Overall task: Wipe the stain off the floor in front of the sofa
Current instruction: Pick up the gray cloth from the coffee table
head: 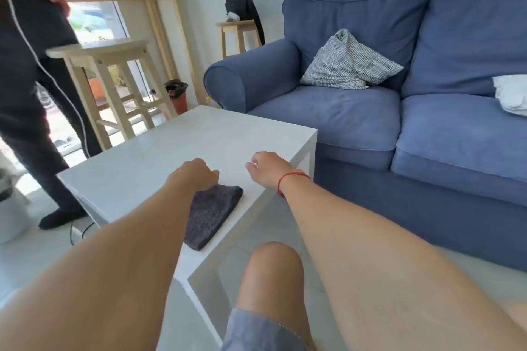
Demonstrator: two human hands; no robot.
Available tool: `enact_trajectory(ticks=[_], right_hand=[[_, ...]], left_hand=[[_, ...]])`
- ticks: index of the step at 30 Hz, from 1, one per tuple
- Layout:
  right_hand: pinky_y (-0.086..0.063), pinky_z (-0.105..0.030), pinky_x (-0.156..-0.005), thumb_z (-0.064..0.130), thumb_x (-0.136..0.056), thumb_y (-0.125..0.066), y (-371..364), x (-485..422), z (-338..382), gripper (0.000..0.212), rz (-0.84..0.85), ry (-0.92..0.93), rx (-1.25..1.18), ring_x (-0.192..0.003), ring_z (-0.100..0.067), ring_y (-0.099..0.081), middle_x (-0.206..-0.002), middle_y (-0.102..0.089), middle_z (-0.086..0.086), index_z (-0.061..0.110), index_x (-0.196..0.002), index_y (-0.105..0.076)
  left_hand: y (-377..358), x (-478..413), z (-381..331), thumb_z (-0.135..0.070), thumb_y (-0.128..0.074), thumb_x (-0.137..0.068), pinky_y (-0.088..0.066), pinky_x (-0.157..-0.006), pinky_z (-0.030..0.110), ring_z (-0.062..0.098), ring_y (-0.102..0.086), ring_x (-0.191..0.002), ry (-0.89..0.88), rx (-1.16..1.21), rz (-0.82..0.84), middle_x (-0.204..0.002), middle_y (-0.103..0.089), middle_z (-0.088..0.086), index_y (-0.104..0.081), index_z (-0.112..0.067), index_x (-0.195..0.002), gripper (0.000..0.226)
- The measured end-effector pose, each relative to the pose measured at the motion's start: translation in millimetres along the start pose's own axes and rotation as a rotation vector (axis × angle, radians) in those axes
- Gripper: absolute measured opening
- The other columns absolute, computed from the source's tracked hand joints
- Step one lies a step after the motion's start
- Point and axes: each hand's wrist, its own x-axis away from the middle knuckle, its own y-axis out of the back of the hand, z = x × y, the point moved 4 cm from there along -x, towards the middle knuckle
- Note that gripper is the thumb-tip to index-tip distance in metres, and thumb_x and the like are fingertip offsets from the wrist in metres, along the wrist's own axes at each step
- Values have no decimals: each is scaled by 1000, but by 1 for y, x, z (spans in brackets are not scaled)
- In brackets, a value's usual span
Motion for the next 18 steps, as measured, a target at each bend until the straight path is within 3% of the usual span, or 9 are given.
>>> enact_trajectory(ticks=[2, 3, 5, 7, 10, 13, 16, 18], right_hand=[[-37, -34, -74, 36, -97, -37, -16, 2, 15, 38, 43, 19, 23, -83, -27, -45, -74, -43, -2, 21, -63, -31], [-37, -34, -73, 41, -96, -39, -24, 5, 22, 37, 61, 14, 40, -84, -28, -47, -72, -43, 0, 21, -64, -36], [-42, -34, -76, 56, -89, -46, -39, 9, 32, 43, 131, -13, 68, -94, -31, -56, -92, -58, -4, 15, -91, -58], [-44, -33, -78, 64, -77, -59, -46, 12, 35, 64, 213, -53, 114, -99, -29, -57, -107, -59, -8, 11, -112, -56], [-42, -33, -80, 56, -75, -69, -51, 11, 38, 70, 300, -76, 127, -107, -27, -56, -116, -57, -8, 8, -122, -51], [-43, -32, -80, 43, -81, -67, -49, 9, 39, 58, 268, -80, 64, -113, -30, -57, -127, -58, -11, 6, -123, -52], [-49, -32, -82, 31, -82, -69, -38, 5, 27, 52, 178, -141, -173, -110, -35, -59, -125, -59, -17, 2, -122, -52], [-56, -42, -86, 27, -78, -73, -23, 6, 12, 55, 90, -221, -403, -106, -36, -61, -123, -60, -18, 2, -123, -53]], left_hand=[[-7, 2, 25, -44, -40, -98, -41, -96, 38, 33, -50, -125, 50, -32, 26, -138, -51, 14, -45, -3, -137, 57], [-13, -2, 38, -46, -41, -97, -41, -94, 38, 33, -51, -123, 72, -36, 41, -137, -52, 14, -46, -3, -135, 58], [-22, -2, 57, -50, -42, -95, -42, -93, 38, 34, -53, -120, 96, -37, 71, -133, -55, 15, -49, -3, -132, 60], [-27, -3, 63, -57, -44, -91, -46, -93, 39, 35, -54, -116, 83, -53, 66, -127, -57, 16, -54, -3, -127, 65], [-32, -2, 60, -59, -47, -89, -47, -92, 39, 35, -57, -112, 60, -37, 66, -123, -60, 16, -54, -1, -124, 68], [-36, -2, 46, -49, -42, -96, -43, -96, 39, 33, -55, -117, 18, -9, 99, -129, -58, 16, -49, 0, -131, 60], [-32, -4, 25, -41, -37, -100, -41, -99, 39, 35, -53, -121, -13, 127, 42, -132, -55, 20, -47, 3, -132, 55], [-27, -2, 6, -38, -37, -101, -41, -99, 39, 38, -52, -121, -46, 271, -31, -132, -55, 23, -45, 5, -134, 55]])
